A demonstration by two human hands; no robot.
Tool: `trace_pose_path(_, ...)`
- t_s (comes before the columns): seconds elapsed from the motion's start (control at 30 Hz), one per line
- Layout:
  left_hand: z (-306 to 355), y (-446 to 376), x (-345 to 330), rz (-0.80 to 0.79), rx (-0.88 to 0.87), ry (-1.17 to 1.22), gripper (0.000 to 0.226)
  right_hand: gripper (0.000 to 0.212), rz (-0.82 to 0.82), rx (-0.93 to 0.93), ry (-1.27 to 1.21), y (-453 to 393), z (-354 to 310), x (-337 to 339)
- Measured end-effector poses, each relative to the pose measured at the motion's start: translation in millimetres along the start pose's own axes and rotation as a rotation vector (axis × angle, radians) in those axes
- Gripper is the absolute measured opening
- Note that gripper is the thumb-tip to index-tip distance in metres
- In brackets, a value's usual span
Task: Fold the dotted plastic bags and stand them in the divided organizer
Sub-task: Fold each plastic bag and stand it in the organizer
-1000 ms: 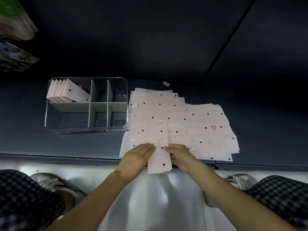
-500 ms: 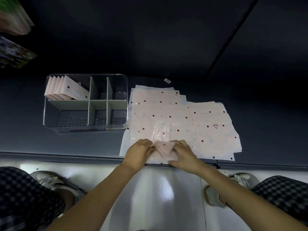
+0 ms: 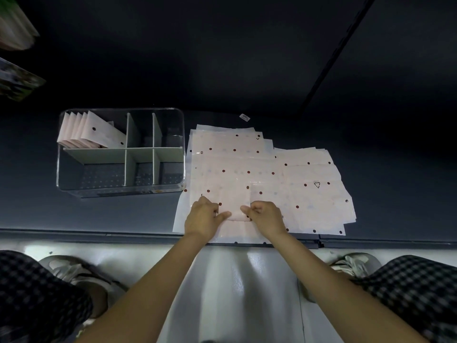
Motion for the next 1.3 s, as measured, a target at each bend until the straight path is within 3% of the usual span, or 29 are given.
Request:
trace_pose_path(0.37,3,3,-3,0.025,0.061,0.009,0.034,0.02,0.041,-0.151,0.074,3,5,1)
trace_pose_path(0.67,10,11,0,0.228,0.147,-0.049,0.035,0.032,0.07,-0.227,0.108,4,-2,0)
trace_pose_path(0.77,24,15,-2,0.328,-0.153,-0.226,0.03,0.032,0.068,-0.247,0.109,3,-3,0)
trace_pose_path(0.87,31,11,-17,0.193,-0.512,-0.497,0.052,0.032,0.06,-0.251,0.113,2,-3,1)
trace_pose_path(1.07,10,-5,-21,0.086,-0.514,-0.746,0.064,0.023,0.068,-0.226,0.137,3,-1,1)
trace_pose_path(1.3,7,-5,-23,0.096,-0.521,-0.747,0.081,0.039,0.033,-0.324,-0.103,11,10,2)
Point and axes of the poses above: each hand's wrist, its own y-axis away from the middle knuckle, its own x-axis out of the back of the hand, z = x × y, the point moved 4 cm from there along -y, towards the middle knuckle, and after that the axes turned 15 degrees about x, right-handed, at the moved point
